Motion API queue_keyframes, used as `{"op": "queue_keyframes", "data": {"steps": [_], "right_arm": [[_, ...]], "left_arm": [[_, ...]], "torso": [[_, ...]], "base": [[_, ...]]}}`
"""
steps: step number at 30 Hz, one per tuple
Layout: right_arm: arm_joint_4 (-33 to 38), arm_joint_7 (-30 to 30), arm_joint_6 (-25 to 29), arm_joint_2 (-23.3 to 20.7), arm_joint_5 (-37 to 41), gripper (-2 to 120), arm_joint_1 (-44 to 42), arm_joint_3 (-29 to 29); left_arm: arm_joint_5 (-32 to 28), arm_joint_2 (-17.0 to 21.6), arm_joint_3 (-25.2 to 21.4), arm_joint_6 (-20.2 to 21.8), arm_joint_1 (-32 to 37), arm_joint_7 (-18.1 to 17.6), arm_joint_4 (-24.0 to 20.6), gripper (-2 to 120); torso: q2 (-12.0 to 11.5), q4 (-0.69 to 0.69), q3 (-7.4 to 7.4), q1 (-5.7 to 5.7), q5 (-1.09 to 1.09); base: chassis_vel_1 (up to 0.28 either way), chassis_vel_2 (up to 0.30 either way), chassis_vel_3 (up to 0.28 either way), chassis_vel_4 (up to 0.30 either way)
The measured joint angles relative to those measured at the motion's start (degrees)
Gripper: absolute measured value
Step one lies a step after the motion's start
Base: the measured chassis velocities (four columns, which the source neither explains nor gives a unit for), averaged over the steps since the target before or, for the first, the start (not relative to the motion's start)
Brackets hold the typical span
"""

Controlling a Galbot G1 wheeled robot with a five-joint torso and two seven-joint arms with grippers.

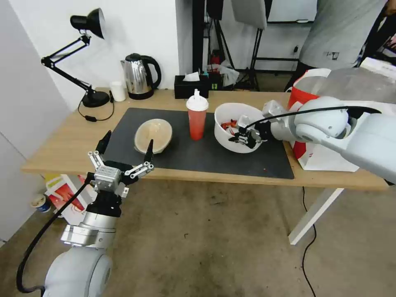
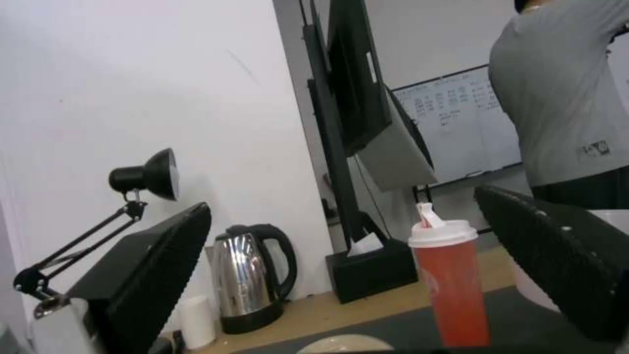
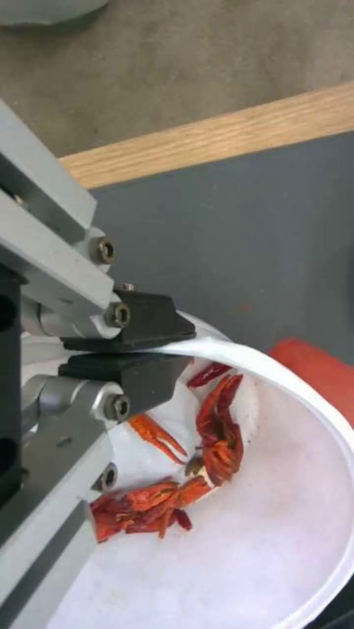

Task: Pick up the trash from the table and place it into the takeout bag.

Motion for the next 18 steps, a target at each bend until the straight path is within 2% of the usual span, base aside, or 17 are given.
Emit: {"op": "queue_keyframes", "data": {"steps": [18], "right_arm": [[1.19,-2.34,0.21,-0.51,2.47,0,11.1,-2.6]], "left_arm": [[1.08,-0.37,0.61,-0.73,-0.24,0.05,0.43,100]], "torso": [[0.0,0.01,0.0,0.0,0.0]], "base": [[0.0,0.0,0.0,0.0]]}}
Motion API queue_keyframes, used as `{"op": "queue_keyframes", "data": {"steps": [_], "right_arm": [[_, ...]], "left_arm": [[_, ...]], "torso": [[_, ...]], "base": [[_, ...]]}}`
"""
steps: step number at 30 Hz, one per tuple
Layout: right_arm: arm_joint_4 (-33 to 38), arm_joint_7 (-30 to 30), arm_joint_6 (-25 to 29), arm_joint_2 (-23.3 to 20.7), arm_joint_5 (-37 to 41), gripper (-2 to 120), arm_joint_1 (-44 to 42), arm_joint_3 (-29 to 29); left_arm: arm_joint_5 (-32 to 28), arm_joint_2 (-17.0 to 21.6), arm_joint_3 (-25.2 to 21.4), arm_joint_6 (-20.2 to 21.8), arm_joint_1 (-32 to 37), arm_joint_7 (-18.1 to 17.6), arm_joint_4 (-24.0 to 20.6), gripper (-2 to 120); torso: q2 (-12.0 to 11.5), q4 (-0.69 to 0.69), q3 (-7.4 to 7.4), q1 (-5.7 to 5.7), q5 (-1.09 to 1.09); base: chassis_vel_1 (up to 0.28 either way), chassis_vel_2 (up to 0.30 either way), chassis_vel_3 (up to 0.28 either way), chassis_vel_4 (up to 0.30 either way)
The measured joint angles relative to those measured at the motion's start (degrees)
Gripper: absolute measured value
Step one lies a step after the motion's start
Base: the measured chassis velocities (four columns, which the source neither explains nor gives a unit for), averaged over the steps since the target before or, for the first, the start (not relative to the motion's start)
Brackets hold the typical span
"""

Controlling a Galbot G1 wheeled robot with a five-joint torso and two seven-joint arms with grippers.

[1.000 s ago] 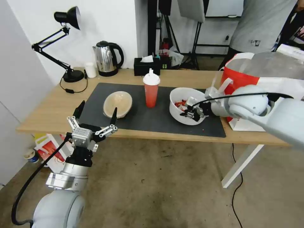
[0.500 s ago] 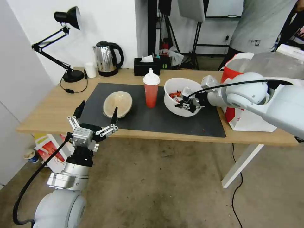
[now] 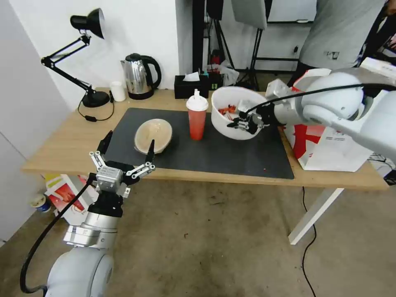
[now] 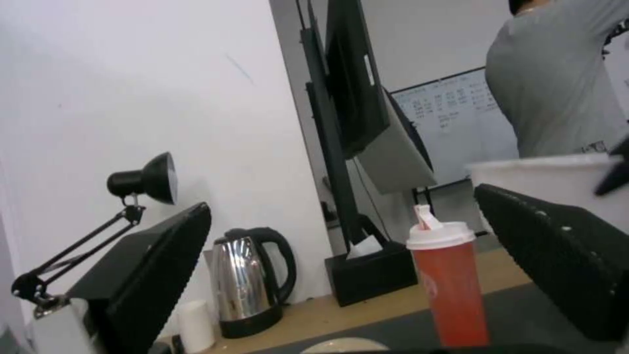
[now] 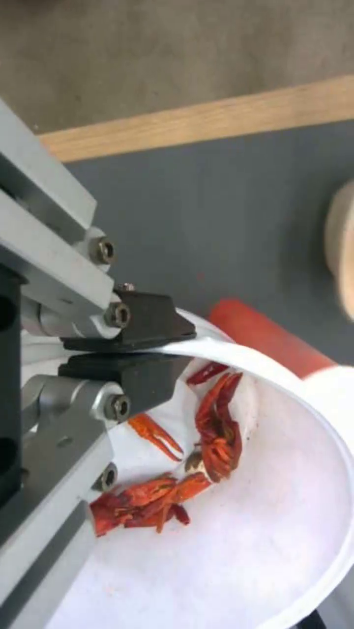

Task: Pick up the trash from the table and place it into the takeout bag.

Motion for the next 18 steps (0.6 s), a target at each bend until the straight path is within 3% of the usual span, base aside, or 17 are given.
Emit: {"op": "queue_keyframes", "data": {"steps": [18], "right_arm": [[-0.23,-1.9,0.13,-2.03,1.13,0,8.57,-0.8]], "left_arm": [[0.44,0.32,0.91,-0.25,-0.71,0.05,0.57,100]], "torso": [[0.0,0.0,0.0,0.0,0.0]], "base": [[0.0,0.0,0.0,0.0]]}}
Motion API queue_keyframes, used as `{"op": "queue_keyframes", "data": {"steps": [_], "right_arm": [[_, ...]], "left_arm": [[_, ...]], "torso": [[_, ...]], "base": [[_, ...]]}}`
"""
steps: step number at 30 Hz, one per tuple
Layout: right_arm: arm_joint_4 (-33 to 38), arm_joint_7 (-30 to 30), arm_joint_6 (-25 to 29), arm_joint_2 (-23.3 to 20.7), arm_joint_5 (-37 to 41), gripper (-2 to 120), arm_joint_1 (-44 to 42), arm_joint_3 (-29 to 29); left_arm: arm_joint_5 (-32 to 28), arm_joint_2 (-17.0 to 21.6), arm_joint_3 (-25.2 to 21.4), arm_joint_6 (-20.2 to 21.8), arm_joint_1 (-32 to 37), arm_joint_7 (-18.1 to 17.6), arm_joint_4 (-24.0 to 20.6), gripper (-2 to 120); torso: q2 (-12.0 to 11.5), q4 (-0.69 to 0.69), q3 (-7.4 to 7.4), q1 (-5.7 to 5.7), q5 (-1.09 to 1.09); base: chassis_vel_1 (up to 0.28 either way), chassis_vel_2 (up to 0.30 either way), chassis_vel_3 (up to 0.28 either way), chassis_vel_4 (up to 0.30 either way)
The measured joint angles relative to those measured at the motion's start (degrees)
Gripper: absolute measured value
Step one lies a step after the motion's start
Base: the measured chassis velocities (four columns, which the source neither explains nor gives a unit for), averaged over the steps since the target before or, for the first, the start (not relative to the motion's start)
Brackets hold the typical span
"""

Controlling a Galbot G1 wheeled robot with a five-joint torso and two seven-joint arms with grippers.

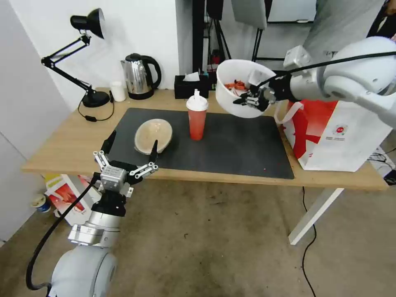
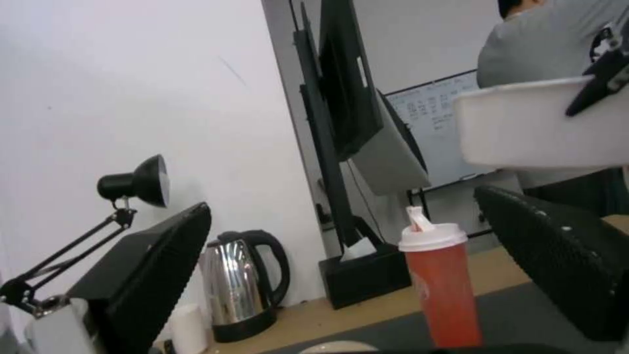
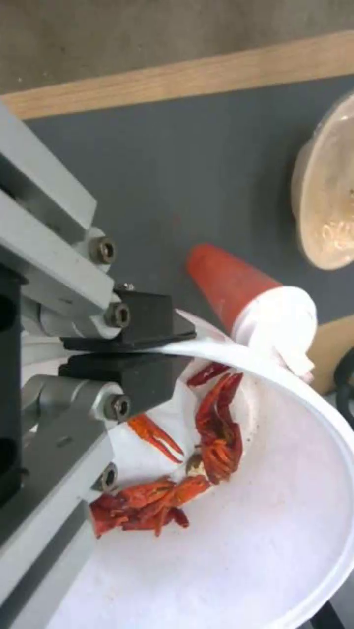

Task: Pick up the trash from the table and place it into the takeout bag.

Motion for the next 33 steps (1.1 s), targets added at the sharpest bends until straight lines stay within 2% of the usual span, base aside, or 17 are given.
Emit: {"op": "queue_keyframes", "data": {"steps": [17,33], "right_arm": [[-3.2,-0.56,0.62,-1.03,1.41,0,4.88,0.09],[-7.68,-2.46,2.92,-5.38,-1.93,0,4.37,0.66]], "left_arm": [[0.08,0.14,0.55,-0.49,-0.37,0.0,0.64,100],[0.29,0.04,0.68,-0.89,-0.37,0.01,0.99,100]], "torso": [[0.01,0.0,0.0,0.0,0.0],[0.0,0.0,0.0,0.0,0.01]], "base": [[0.0,0.0,0.0,0.0],[0.0,0.0,0.0,0.0]]}}
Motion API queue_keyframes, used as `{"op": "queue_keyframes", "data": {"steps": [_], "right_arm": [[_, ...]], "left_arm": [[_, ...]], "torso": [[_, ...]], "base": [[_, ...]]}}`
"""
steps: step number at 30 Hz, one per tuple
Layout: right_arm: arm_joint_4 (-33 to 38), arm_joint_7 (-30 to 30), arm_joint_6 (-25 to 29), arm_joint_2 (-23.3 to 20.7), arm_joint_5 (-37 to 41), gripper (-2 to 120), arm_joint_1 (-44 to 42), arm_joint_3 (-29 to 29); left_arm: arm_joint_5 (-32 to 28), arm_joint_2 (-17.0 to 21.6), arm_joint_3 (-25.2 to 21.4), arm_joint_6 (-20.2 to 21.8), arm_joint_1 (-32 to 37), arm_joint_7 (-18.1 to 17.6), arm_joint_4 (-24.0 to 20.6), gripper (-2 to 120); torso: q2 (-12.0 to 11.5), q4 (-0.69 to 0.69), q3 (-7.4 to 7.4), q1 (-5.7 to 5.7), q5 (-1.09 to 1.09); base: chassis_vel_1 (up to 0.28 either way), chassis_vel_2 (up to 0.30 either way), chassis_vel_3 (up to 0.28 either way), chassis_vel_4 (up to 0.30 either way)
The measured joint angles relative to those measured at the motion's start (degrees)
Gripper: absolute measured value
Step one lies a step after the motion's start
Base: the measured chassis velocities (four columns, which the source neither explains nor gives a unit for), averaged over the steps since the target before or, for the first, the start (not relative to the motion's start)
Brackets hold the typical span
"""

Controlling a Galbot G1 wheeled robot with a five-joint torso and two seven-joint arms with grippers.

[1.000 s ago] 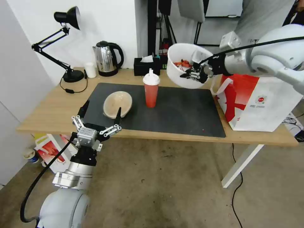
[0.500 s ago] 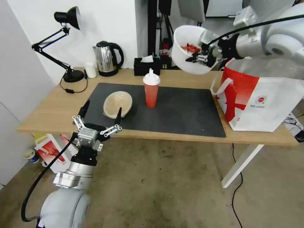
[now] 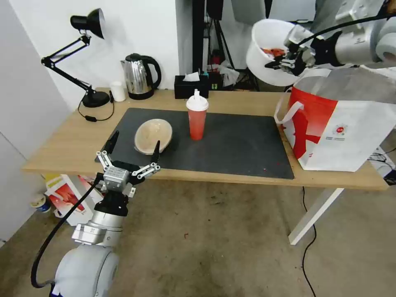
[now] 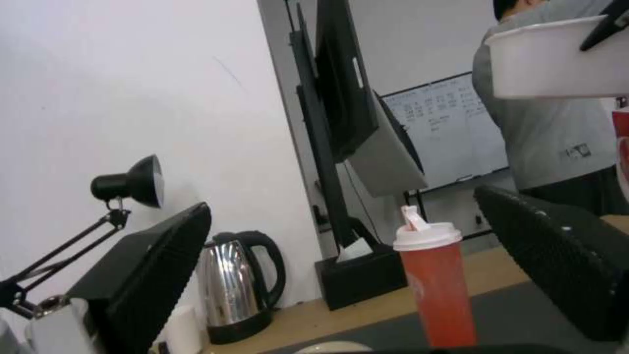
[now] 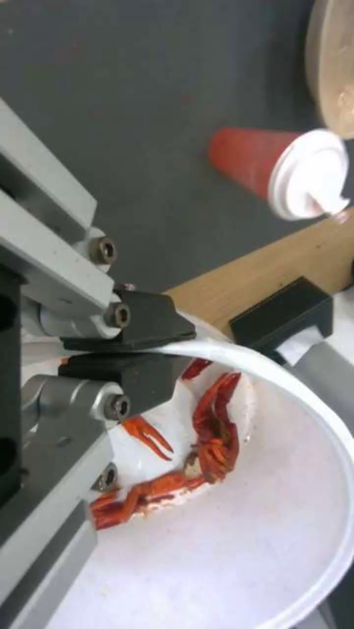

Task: Pick up the trash from the table and place it into the takeout bag.

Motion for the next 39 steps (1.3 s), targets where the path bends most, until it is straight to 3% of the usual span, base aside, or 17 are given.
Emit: {"op": "queue_keyframes", "data": {"steps": [18,39], "right_arm": [[-5.3,-3.85,2.69,-5.38,-6.49,0,-8.98,8.62],[-15.0,-4.5,7.5,-5.91,-11.55,0,-16.24,12.77]], "left_arm": [[0.04,0.18,-0.06,-0.12,-0.16,0.0,-0.04,100],[0.34,0.08,-0.11,-0.72,0.17,-0.03,0.14,100]], "torso": [[-0.01,0.0,0.0,0.0,0.0],[-0.01,0.0,0.0,0.0,0.0]], "base": [[0.0,0.0,0.0,0.0],[0.0,0.0,0.0,0.0]]}}
